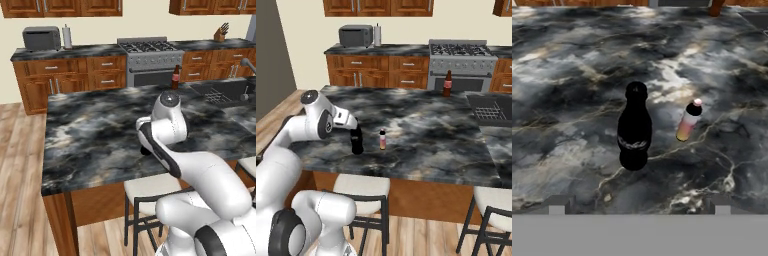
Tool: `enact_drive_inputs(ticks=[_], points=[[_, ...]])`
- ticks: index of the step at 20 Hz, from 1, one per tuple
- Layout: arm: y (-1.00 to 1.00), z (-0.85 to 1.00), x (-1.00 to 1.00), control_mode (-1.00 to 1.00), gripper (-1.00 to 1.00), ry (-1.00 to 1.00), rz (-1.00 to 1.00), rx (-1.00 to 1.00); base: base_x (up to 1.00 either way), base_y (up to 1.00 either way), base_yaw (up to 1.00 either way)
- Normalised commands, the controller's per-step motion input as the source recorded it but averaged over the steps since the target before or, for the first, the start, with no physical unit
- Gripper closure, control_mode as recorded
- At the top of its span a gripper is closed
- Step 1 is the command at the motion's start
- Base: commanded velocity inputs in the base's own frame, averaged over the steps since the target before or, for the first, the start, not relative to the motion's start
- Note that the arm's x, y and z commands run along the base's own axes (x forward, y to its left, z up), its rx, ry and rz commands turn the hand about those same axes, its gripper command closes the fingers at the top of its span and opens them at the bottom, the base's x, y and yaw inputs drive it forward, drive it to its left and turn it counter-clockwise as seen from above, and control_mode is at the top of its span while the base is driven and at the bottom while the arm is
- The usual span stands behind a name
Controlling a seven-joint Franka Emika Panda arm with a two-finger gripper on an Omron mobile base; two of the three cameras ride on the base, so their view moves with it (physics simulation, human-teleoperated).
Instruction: Place the large bottle from the dining counter next to the other large bottle outside the sink, and place the small bottle from the dining counter next to the other small bottle inside the sink.
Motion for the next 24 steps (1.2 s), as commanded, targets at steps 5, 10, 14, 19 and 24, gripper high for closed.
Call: enact_drive_inputs(ticks=[5,10,14,19,24], points=[[-0.01,-0.15,0.35,-1.00,-1.00,-0.05,0.00,0.00,0.00,0.00,0.00],[0.00,-0.16,0.34,-1.00,-1.00,-0.04,0.00,0.00,0.00,0.00,0.00],[0.00,-0.12,0.34,-1.00,-1.00,0.00,0.00,0.00,0.00,0.00,0.00],[0.00,-0.11,0.33,-1.00,-1.00,0.00,0.00,0.00,0.00,0.00,0.00],[0.00,-0.11,0.27,-1.00,-1.00,0.00,0.00,0.00,0.00,0.00,0.00]])
